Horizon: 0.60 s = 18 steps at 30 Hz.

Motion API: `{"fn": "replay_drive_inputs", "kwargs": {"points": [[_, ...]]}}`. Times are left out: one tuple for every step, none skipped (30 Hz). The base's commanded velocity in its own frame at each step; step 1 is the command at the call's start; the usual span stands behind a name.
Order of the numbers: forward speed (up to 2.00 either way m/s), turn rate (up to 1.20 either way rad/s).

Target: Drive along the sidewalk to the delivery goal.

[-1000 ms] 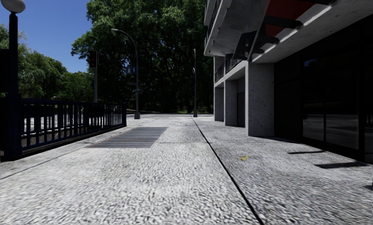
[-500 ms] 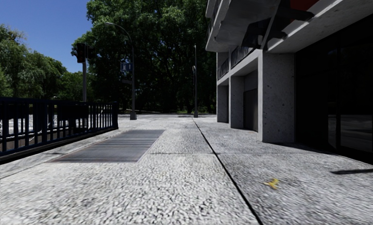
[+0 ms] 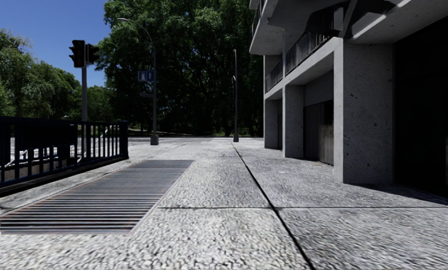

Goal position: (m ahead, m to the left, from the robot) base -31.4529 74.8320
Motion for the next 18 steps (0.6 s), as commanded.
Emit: {"fn": "replay_drive_inputs", "kwargs": {"points": [[2.00,0.00],[2.00,0.00],[2.00,0.00],[2.00,0.00],[2.00,0.00],[2.00,0.00],[2.00,0.00],[2.00,0.00],[2.00,0.00],[2.00,0.00],[2.00,0.00],[2.00,0.00],[2.00,0.00],[2.00,0.00],[2.00,0.00],[2.00,0.00],[2.00,0.00],[2.00,0.00]]}}
